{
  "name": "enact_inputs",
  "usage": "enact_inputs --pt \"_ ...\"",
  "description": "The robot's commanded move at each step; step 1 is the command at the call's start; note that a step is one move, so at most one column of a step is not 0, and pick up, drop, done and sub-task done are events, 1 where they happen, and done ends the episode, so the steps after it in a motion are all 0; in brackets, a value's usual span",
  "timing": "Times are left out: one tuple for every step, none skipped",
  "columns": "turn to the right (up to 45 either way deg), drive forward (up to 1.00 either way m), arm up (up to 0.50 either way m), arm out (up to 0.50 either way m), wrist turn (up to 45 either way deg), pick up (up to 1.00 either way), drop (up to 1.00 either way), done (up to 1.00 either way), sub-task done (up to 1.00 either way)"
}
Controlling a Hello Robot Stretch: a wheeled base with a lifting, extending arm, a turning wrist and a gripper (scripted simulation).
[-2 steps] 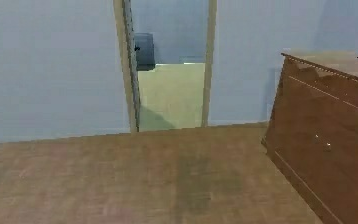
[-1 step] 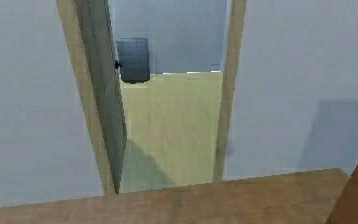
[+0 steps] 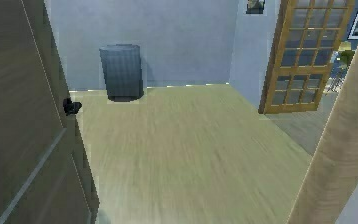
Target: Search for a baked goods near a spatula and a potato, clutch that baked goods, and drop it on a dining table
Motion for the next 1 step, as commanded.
enact_inputs --pt "15.0 0.0 0.0 0.0 0.0 0.0 0.0 0.0 0.0"
